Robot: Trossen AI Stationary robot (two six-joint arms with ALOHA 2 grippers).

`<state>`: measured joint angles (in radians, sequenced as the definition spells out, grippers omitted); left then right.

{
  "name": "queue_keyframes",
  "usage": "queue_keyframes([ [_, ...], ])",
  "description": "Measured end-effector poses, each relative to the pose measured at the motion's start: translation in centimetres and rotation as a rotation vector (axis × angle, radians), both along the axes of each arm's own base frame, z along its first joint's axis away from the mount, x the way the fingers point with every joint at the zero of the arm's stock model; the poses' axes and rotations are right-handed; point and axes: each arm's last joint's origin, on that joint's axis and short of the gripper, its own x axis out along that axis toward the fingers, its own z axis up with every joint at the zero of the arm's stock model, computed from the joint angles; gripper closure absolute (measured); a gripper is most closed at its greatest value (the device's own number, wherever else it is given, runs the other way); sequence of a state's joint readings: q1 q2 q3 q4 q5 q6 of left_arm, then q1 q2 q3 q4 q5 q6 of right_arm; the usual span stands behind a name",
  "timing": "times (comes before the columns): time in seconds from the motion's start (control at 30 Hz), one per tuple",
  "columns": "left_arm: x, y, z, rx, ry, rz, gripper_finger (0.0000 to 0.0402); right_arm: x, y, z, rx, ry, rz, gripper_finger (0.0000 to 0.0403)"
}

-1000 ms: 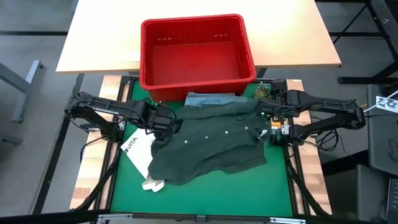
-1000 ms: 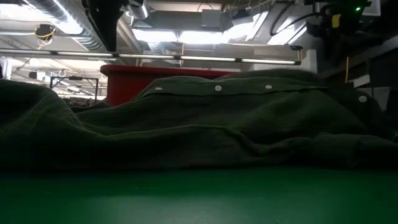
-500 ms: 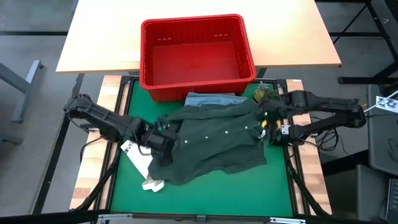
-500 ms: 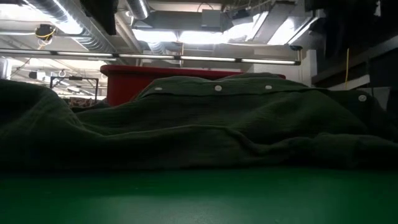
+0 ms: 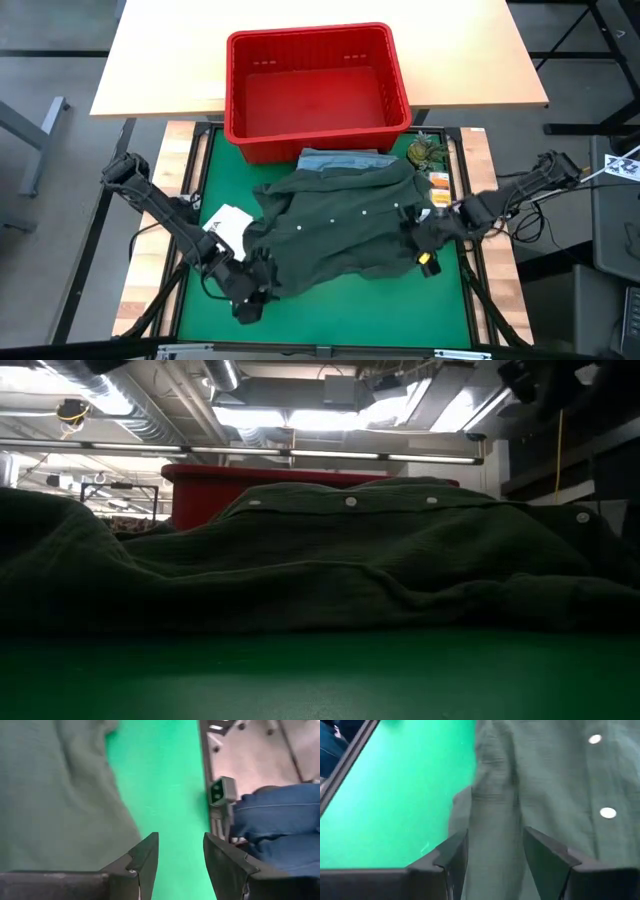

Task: Fold laundry
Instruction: Fold the green polo shirt

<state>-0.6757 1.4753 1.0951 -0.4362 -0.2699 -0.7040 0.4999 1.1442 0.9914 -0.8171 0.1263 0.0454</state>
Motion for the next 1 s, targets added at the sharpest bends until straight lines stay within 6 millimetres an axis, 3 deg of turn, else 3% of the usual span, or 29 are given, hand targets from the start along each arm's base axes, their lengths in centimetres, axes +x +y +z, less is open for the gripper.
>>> queue_keyframes([
  [0.33,-1.4,-2.3,-2.7,0.000,0.000,-0.082,0.0270,-0.8,2.8,-3.3,-0.001,0.085,-0.029,0.0214],
  [1.0,0.2,-3.7,-10.1,0.161,0.184,-0.060,0.0270,1.2,5.0,-7.6,-0.101,0.227,-0.012,0.0214],
])
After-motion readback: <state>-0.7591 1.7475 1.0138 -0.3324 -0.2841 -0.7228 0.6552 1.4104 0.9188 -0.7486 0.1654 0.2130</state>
